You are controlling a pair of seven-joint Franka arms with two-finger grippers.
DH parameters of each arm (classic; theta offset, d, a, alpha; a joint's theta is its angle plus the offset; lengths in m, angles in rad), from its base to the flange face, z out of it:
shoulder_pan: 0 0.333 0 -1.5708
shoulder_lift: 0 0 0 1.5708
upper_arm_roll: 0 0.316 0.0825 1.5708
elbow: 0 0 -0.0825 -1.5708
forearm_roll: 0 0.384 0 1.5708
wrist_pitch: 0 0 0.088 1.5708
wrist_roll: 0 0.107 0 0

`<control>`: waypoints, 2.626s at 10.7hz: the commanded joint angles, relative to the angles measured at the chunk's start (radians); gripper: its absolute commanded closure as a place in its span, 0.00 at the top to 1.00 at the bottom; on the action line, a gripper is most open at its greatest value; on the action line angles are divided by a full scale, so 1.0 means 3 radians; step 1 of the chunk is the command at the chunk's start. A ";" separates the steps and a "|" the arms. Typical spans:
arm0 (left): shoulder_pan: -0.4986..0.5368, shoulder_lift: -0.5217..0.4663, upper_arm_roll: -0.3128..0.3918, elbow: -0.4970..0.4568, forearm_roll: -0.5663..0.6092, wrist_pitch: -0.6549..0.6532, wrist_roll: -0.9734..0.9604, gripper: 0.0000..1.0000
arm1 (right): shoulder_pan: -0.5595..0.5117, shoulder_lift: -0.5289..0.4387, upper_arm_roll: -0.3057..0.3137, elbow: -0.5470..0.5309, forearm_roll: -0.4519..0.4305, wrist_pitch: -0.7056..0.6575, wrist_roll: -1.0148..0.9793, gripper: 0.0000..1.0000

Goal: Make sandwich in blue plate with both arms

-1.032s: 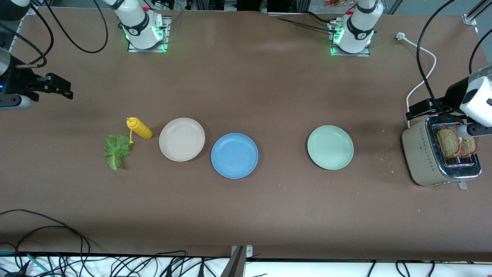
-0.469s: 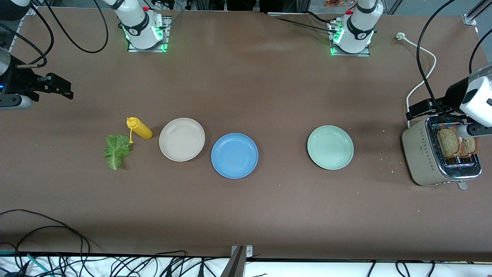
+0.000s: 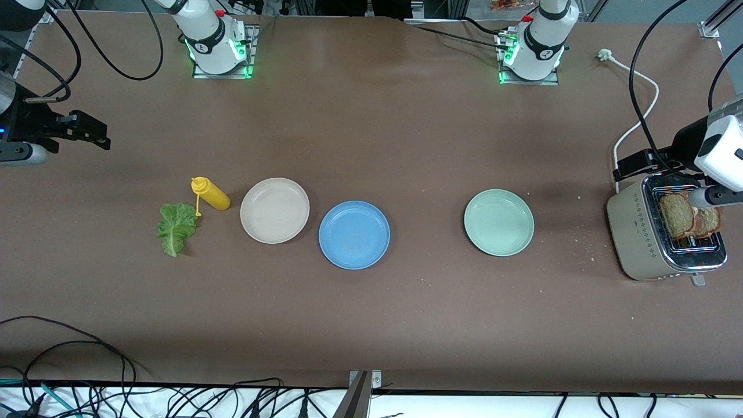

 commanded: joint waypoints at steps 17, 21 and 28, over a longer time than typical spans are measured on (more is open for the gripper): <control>0.0110 -0.0025 0.0014 -0.0005 -0.0048 0.0011 0.0100 1.00 | -0.0015 -0.0012 0.0029 0.0064 0.0114 0.0045 0.0045 1.00; 0.0662 0.0122 0.0014 0.0036 -0.0063 0.0046 0.0619 1.00 | -0.0015 -0.0017 0.0029 0.0058 0.0114 0.0035 0.0045 1.00; 0.0995 0.0787 0.0024 0.0067 0.0330 0.0746 0.0959 0.98 | -0.0010 -0.0139 0.0029 -0.0125 0.0135 -0.0001 0.0045 1.00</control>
